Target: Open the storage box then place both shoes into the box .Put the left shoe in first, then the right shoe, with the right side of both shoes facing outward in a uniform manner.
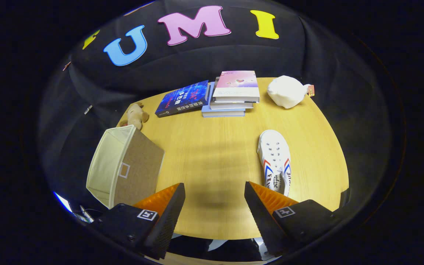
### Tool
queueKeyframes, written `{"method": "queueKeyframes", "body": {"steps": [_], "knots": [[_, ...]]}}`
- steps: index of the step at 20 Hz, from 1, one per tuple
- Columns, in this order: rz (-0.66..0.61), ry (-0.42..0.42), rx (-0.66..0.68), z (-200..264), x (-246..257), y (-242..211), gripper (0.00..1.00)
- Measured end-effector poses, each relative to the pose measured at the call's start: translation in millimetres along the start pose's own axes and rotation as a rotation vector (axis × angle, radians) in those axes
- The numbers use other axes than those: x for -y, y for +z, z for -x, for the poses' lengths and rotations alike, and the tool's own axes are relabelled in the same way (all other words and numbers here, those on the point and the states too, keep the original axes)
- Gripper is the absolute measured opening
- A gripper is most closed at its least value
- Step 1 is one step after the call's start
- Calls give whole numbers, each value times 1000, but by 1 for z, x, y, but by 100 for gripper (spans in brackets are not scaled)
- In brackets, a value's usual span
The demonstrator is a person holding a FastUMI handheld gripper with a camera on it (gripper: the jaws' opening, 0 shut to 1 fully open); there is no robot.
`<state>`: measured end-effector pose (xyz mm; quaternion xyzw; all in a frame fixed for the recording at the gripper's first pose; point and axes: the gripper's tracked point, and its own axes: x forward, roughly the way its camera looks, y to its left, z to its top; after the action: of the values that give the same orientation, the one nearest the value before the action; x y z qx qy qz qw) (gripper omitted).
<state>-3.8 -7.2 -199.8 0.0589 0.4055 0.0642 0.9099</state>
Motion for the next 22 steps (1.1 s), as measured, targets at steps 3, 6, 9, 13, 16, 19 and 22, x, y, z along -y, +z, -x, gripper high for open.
{"method": "queueKeyframes", "body": {"steps": [3,6,9,13,16,19,22], "knots": [[9,-37,-15,-8,37,-4,99],[53,-114,-25,-19,84,-8,99],[96,-176,-53,-36,126,-14,99],[54,-189,-99,-53,166,-23,99],[35,-197,-131,-71,186,-30,99],[44,-192,-157,-89,193,-35,99],[19,-146,-189,-105,183,-41,96]]}}
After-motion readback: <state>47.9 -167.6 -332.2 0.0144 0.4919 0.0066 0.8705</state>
